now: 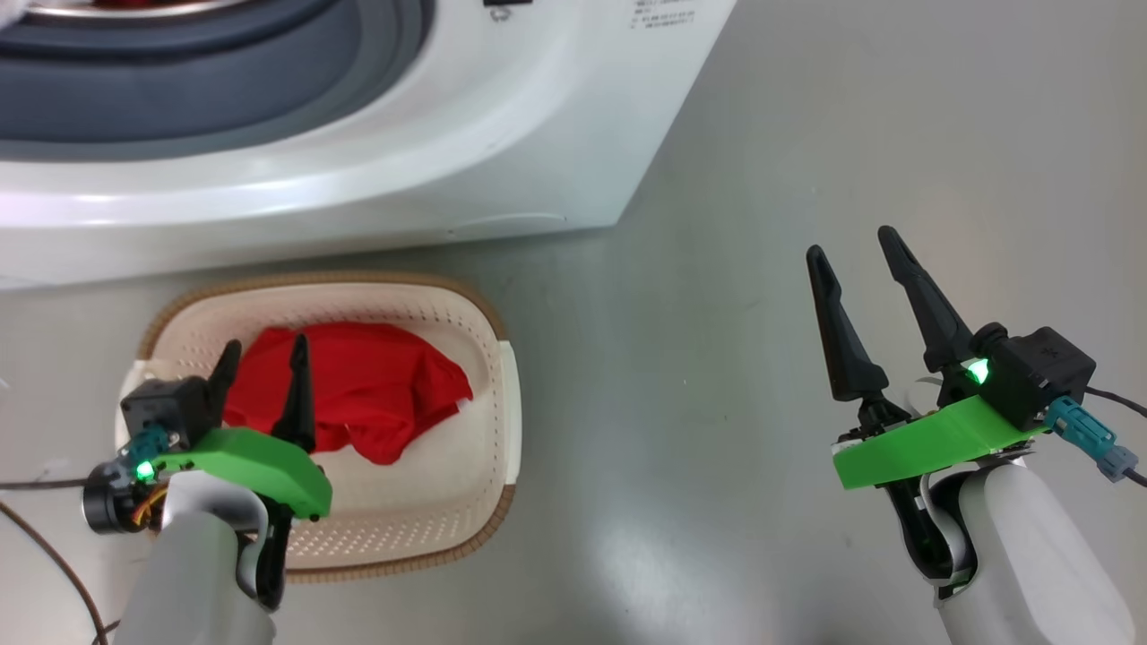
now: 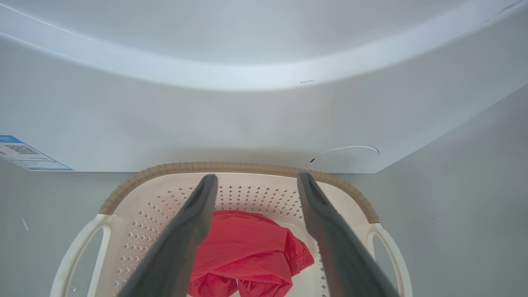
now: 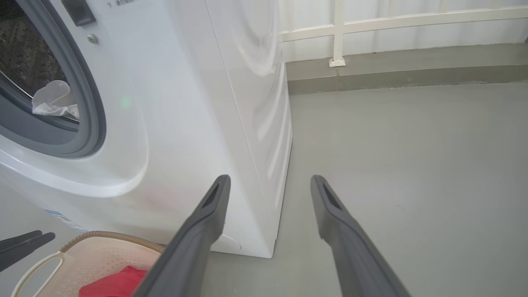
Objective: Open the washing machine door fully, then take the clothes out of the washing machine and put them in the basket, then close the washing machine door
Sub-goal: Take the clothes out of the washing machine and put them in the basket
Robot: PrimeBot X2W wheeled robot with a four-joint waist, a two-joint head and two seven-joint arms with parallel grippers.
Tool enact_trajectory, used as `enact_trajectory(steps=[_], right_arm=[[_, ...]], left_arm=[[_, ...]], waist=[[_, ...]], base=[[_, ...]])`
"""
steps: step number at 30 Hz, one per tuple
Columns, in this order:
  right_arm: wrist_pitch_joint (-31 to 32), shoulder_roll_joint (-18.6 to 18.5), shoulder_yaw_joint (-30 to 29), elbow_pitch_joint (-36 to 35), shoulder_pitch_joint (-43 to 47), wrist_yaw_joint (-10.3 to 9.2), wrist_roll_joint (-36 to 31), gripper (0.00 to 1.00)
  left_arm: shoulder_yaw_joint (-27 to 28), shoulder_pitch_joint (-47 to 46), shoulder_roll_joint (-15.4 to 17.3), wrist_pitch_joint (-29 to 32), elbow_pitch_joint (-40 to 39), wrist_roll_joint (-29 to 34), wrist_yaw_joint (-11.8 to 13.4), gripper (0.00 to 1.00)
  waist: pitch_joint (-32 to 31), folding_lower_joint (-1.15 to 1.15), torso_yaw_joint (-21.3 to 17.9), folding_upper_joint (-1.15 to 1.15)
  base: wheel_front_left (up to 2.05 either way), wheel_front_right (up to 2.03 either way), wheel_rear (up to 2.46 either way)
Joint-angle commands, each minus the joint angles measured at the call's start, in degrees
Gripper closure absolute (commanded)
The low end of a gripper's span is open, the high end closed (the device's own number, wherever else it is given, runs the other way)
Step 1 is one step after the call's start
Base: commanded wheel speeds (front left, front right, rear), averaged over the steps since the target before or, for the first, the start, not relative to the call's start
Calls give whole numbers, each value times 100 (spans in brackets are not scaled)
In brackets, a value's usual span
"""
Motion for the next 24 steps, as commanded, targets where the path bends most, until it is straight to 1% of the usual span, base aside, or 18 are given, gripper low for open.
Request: enact_trajectory(steps=[1, 12, 21, 24], right_arm=[[-36, -48, 89, -100, 191, 36, -36, 0], [-36, -134, 79, 6, 536, 36, 20, 0], [-36, -198, 38, 56, 892, 36, 61, 0], [-36, -211, 30, 62, 964, 36, 72, 0]], left_arm=[[146, 281, 137, -47, -237, -63, -33, 0], [326, 903, 72, -47, -1184, -10, -33, 0], [335, 1468, 27, -47, -1957, 77, -33, 0], [326, 1591, 22, -47, -2122, 86, -33, 0]], waist=[[-319, 0, 113, 0], [-1083, 0, 202, 0], [-1658, 0, 254, 0], [-1765, 0, 260, 0]], base=[[0, 0, 0], [0, 0, 0], [0, 0, 0], [0, 0, 0]])
